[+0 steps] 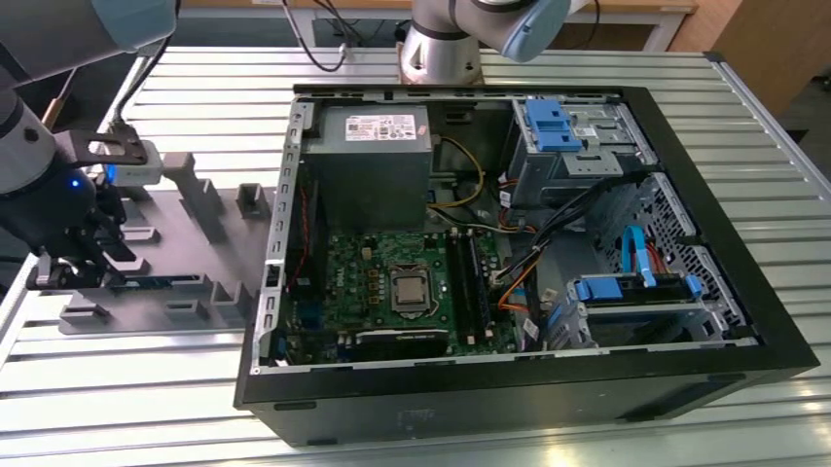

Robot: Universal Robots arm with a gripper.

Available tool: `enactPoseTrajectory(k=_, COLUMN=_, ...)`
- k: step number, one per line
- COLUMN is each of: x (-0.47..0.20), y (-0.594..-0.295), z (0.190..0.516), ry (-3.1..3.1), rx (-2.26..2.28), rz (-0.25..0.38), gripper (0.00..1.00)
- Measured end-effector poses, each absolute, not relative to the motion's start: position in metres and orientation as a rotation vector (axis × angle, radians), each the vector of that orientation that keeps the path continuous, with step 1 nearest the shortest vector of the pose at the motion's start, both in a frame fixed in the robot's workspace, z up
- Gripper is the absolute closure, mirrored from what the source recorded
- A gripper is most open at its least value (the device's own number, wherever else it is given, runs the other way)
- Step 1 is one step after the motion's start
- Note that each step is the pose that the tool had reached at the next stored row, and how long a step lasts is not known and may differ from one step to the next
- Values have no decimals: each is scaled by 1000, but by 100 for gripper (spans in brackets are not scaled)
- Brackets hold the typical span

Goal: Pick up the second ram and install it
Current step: 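Pick up the second ram and move it above second insertion slot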

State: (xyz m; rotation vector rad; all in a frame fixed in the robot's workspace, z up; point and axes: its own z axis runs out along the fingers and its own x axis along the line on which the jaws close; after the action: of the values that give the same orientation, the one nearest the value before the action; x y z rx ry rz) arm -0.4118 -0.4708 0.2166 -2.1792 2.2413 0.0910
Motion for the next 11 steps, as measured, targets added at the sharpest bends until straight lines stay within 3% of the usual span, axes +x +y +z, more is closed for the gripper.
enactPoseTrajectory(k=11, x=-412, y=-471, z=203, ry=2239, rx=-2182, rz=91, gripper=63)
